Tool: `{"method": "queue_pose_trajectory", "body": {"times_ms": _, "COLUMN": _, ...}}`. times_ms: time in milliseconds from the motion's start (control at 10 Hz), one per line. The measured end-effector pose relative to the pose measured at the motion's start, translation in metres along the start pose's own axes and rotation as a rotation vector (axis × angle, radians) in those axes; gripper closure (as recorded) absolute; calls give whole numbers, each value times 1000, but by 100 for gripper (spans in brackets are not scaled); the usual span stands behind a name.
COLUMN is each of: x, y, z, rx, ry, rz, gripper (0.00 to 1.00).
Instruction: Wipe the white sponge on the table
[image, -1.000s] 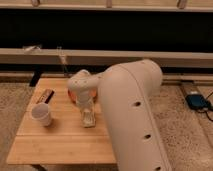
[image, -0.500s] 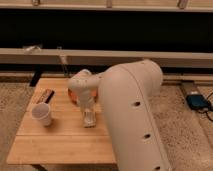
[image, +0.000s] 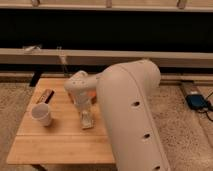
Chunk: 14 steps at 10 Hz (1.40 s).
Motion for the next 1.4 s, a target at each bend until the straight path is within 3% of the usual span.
{"method": "queue_pose_trajectory", "body": {"times_ms": 500, "x": 8, "y": 29, "z": -1, "rx": -13, "ry": 3, "rz": -80, "gripper": 100}}
{"method": "queue_pose_trajectory", "body": {"times_ms": 1400, "x": 26, "y": 71, "z": -1, "rx": -4, "ry": 12, "rz": -226, "gripper": 100}}
